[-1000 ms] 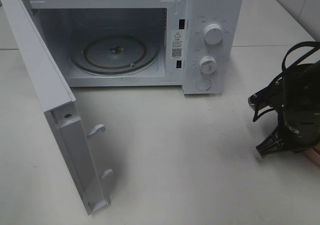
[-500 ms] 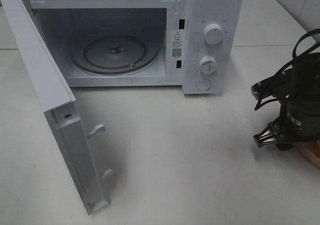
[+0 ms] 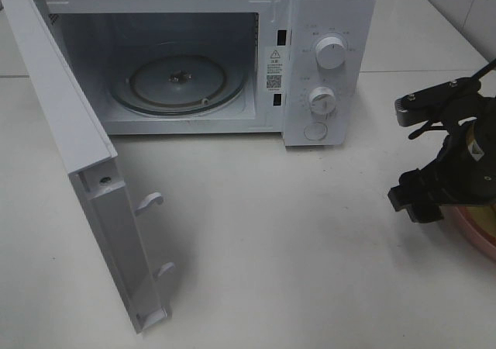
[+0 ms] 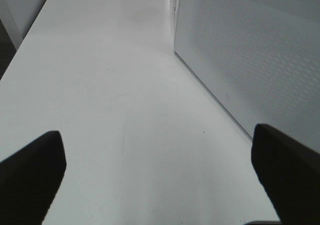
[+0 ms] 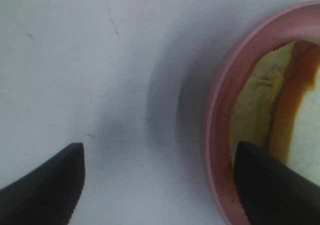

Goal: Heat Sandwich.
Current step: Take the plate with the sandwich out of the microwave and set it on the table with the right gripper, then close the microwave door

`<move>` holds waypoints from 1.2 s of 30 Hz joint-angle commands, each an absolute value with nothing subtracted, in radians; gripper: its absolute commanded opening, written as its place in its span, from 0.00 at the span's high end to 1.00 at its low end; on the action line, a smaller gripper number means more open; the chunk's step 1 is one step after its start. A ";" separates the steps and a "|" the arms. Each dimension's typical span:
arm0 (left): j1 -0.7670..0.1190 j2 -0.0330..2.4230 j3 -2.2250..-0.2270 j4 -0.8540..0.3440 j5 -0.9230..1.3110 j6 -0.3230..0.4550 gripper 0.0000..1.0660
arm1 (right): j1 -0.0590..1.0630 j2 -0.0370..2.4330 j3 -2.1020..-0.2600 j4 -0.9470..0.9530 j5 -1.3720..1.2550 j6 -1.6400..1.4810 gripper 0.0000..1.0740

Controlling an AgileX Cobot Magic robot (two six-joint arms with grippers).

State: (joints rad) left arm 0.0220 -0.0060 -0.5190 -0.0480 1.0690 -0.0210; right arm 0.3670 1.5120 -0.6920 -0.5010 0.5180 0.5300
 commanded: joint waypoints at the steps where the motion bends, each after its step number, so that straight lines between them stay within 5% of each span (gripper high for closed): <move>1: 0.024 -0.010 -0.517 -0.050 1.070 -0.019 0.10 | 0.360 1.465 -0.694 -0.422 0.519 0.429 0.26; 13: 0.024 -0.010 -0.517 -0.050 1.070 -0.019 0.10 | 0.362 1.195 -0.694 -0.145 0.578 0.162 0.29; 36: 0.024 -0.010 -0.517 -0.050 1.070 -0.019 0.10 | 0.362 0.932 -0.661 -0.136 0.688 0.150 0.29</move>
State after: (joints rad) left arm 0.0220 -0.0060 -0.5190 -0.0480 1.0690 -0.0210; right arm 0.3670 0.9620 -0.6720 -0.1320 0.6840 0.1640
